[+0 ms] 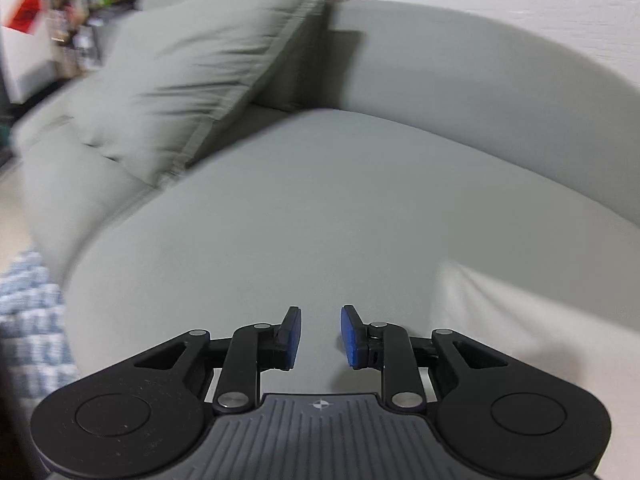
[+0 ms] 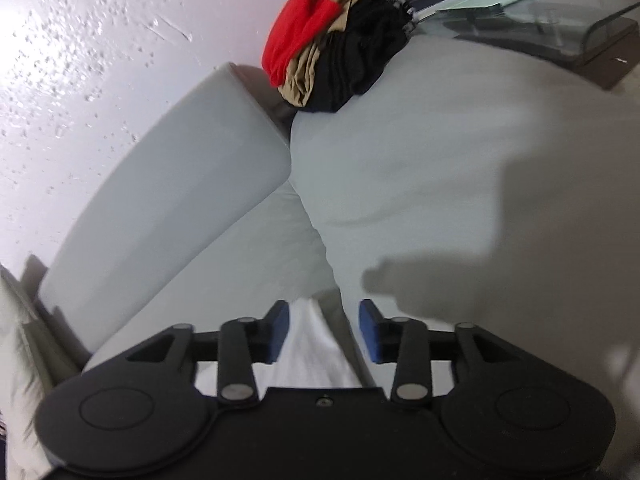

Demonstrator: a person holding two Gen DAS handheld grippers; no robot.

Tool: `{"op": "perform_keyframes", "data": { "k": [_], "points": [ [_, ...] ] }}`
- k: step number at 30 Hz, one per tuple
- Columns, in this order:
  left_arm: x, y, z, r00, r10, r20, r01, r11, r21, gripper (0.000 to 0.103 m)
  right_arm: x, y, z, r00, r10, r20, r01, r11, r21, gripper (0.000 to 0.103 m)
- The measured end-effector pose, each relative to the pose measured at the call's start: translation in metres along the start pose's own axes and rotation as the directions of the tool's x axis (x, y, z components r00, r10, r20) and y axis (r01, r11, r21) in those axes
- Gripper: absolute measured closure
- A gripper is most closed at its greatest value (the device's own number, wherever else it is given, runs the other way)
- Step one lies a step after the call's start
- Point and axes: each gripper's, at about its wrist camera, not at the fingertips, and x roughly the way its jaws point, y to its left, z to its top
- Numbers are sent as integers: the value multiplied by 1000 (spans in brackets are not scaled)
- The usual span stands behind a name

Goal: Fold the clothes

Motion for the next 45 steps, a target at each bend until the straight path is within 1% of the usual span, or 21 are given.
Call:
{"op": "perform_keyframes", "data": {
  "k": [1,4,10,11,13,14,15,18,20,23,24,27,28,31,34,36,38,39,41,43,45],
  "points": [
    [-11,0,-10,999,-53,-5,53,998,14,77,-11,-1,-4,1000,2,-15,-2,1000,-3,58],
    [-43,-17,-40,990,-140,-9,140,984,114,77,-37,3,-18,998,13,-62,-14,1000,-24,55],
    [-71,-63,-94,963,-258,-76,269,918,290,73,-61,19,-55,990,45,-133,-63,989,-135,46],
    [-73,-70,-99,960,-267,-82,279,907,316,73,-59,25,-60,987,45,-154,-71,983,-169,48],
    [-77,-86,-106,954,-288,-84,298,880,370,73,-50,41,-68,979,52,-199,-101,964,-244,68],
    [-77,-95,-108,953,-293,-76,299,867,398,73,-45,51,-73,974,59,-217,-125,945,-301,87],
    [-75,-100,-108,958,-280,-65,282,870,405,73,-41,62,-78,972,56,-228,-137,923,-359,92],
    [-68,-114,-108,970,-242,-31,231,875,425,73,-25,88,-89,972,32,-232,-144,864,-482,92],
    [-63,-123,-108,976,-217,-9,199,877,437,73,-10,97,-93,978,-5,-209,-109,841,-529,91],
    [-52,-112,-121,972,-224,-73,232,858,459,73,3,95,-108,966,-42,-256,-113,821,-560,87],
    [-58,-107,-127,972,-228,-48,223,847,483,73,-1,93,-115,965,-42,-260,-124,799,-588,87],
    [-72,-95,-134,971,-228,-75,235,839,490,73,-34,89,-137,962,-44,-269,-158,717,-679,87],
    [-75,-90,-137,971,-223,-87,236,839,490,73,-44,85,-139,960,-43,-277,-163,718,-676,87],
    [-90,-79,-151,974,-210,-92,227,839,494,73,-71,67,-133,944,-31,-328,-176,795,-581,87],
    [-96,-70,-153,962,-241,-131,274,855,441,71,-82,45,-126,918,-12,-396,-175,884,-433,83],
    [-100,-68,-150,960,-257,-116,282,860,425,68,-83,31,-122,916,33,-399,-188,915,-357,61],
    [-100,-71,-146,959,-266,-95,281,864,419,66,-85,18,-115,920,87,-383,-196,947,-254,50],
    [-99,-74,-143,959,-267,-90,280,864,419,66,-82,12,-112,912,125,-390,-206,963,-173,50],
    [-94,-80,-136,963,-258,-75,265,868,420,66,-76,-2,-105,896,202,-395,-223,975,-8,46],
    [-85,-84,-129,966,-250,-66,254,873,417,66,-69,-15,-100,878,275,-392,-234,960,151,46],
    [-76,-86,-123,967,-245,-67,251,879,406,66,-58,-22,-102,848,328,-416,-231,936,267,52]
  ]
}}
